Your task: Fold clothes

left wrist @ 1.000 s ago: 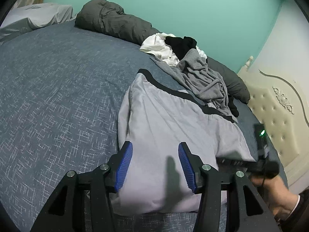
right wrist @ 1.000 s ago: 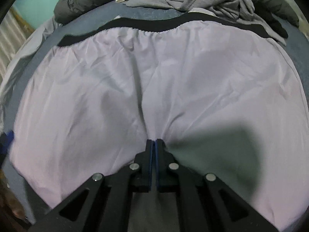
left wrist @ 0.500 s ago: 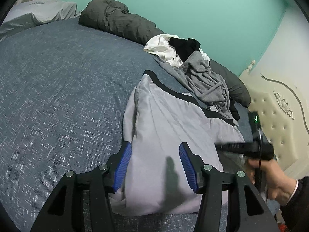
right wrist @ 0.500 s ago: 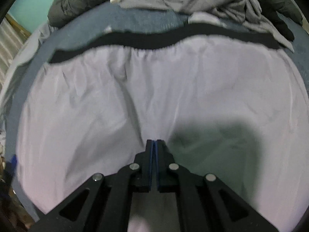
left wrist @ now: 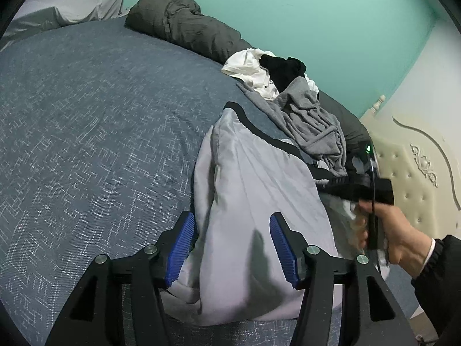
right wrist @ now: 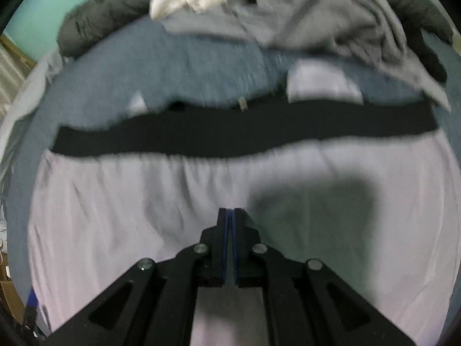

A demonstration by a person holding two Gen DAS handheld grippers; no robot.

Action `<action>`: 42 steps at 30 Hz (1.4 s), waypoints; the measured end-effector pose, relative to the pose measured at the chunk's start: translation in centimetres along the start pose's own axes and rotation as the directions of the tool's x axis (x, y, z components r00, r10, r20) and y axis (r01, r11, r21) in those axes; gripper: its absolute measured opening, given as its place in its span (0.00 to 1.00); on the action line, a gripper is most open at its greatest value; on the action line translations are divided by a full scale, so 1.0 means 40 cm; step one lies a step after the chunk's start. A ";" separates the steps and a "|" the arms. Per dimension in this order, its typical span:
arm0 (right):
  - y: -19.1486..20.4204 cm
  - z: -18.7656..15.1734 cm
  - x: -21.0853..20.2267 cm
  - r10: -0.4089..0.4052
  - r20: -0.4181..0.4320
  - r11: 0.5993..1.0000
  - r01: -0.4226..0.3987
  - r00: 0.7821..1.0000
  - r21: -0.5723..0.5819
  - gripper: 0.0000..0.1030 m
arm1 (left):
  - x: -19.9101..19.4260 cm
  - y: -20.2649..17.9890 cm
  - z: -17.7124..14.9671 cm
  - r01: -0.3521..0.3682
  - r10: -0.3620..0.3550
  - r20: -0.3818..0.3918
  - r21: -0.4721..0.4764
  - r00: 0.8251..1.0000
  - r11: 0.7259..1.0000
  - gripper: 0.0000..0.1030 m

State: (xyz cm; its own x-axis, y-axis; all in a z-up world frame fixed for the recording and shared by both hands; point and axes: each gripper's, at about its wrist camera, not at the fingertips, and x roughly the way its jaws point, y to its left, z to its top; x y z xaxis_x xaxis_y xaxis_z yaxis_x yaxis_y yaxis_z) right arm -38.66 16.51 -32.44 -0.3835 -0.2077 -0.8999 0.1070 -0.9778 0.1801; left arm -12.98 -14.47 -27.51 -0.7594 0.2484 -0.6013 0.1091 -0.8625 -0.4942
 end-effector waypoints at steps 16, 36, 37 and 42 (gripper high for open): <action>-0.023 0.000 -0.109 0.116 0.112 0.992 -0.120 0.987 0.024 0.03 | 0.011 0.041 -0.016 0.005 -0.007 -0.030 -0.067 1.000 0.998 0.65; -0.336 -0.578 -0.361 0.172 0.344 0.954 -0.243 0.923 0.174 0.36 | -0.091 0.040 -0.112 0.014 -0.025 -0.039 -0.272 0.999 0.962 0.70; -0.340 -0.580 -0.364 0.179 0.356 0.952 -0.252 0.917 0.172 0.36 | -0.091 0.040 -0.115 0.007 -0.021 -0.046 -0.283 0.999 0.959 0.70; -0.345 -0.594 -0.374 0.221 0.394 0.944 -0.297 0.892 0.144 0.36 | -0.100 0.030 -0.142 -0.022 0.002 -0.067 -0.307 0.998 0.951 0.71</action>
State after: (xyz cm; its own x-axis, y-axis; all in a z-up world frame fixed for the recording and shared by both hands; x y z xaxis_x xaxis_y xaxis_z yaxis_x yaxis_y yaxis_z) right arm -12.62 33.76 -30.90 -0.6801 -0.4118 -0.6065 0.0826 -0.8650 0.4949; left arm -6.15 -14.00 -29.26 -0.7143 0.2762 -0.6431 0.3177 -0.6908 -0.6495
